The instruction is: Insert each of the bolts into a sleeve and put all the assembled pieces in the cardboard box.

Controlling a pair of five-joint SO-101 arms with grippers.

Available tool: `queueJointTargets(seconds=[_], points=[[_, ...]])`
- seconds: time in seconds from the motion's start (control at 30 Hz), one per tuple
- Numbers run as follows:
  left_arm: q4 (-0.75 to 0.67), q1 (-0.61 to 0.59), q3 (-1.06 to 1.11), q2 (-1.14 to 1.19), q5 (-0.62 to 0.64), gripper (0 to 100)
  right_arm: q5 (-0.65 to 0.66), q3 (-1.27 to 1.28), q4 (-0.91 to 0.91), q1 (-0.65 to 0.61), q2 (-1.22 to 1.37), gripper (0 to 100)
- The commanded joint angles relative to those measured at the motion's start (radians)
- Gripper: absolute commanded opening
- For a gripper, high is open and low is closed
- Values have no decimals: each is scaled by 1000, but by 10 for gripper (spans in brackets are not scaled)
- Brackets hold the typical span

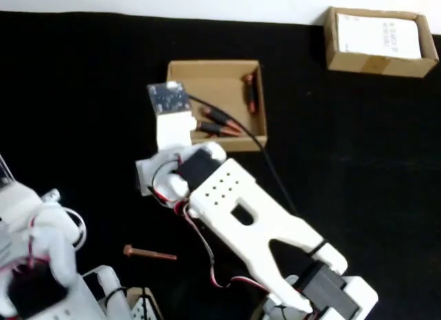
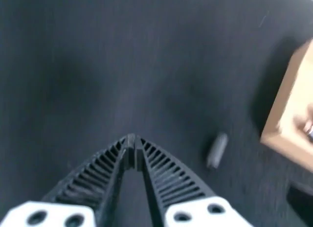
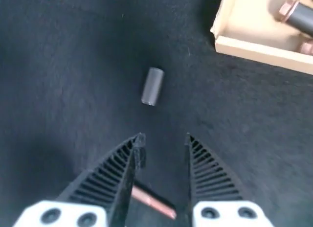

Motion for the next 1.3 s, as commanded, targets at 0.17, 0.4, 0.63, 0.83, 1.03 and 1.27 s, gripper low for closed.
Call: queueJointTargets(seconds=[0.17,0.4,0.63,0.83,1.03,1.27], points=[[75,-35,-84,99,0,34,-21,27,-209,-39,137,112],[71,-35,-82,108,0,35,-20,-303,-38,-85,406,112],[72,-38,-81,108,2,142,17,-667,177,-81,642,113],[71,-38,-81,108,2,213,20,-880,251,-59,794,113],[71,-38,-77,108,2,213,21,-949,272,-44,877,113],[48,-38,-50,108,2,213,23,-951,288,-41,894,113]])
